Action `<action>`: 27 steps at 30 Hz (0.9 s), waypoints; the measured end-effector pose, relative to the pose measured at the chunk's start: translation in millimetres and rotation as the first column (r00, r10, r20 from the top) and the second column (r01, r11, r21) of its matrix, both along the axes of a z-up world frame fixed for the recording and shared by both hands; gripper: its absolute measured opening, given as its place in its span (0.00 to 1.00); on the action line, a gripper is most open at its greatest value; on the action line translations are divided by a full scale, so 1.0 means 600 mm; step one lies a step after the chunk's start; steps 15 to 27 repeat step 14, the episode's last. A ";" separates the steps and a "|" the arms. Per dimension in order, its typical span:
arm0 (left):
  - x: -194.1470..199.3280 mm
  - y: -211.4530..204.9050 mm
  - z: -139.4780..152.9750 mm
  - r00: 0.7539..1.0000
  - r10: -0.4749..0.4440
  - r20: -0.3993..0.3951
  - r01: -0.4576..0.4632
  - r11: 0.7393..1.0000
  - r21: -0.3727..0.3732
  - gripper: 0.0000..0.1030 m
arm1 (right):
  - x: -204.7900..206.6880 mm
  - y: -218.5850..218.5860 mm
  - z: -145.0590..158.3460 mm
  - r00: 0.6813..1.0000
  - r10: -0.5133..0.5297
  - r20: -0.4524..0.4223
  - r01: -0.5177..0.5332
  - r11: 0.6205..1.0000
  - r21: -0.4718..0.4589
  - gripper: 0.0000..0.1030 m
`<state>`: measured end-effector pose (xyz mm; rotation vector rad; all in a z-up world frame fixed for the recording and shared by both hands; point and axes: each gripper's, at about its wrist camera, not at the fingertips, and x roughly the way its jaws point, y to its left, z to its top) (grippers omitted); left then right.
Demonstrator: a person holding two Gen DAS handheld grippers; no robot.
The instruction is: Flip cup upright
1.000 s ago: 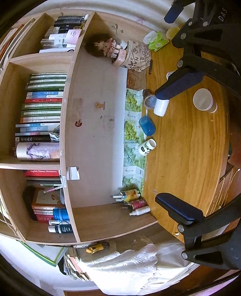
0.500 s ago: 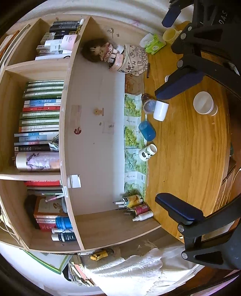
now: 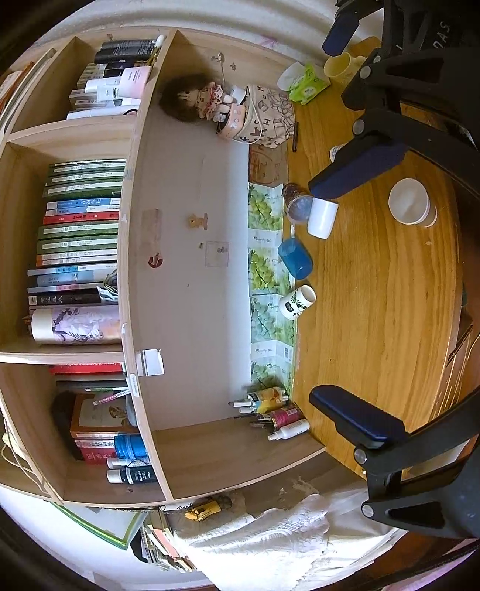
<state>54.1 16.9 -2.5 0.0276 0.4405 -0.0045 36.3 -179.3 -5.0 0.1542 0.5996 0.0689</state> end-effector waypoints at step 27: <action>0.011 0.003 -0.001 1.000 0.009 -0.008 -0.009 1.000 0.001 0.98 | 0.021 -0.003 -0.009 0.999 0.022 -0.033 -0.022 1.000 0.013 0.92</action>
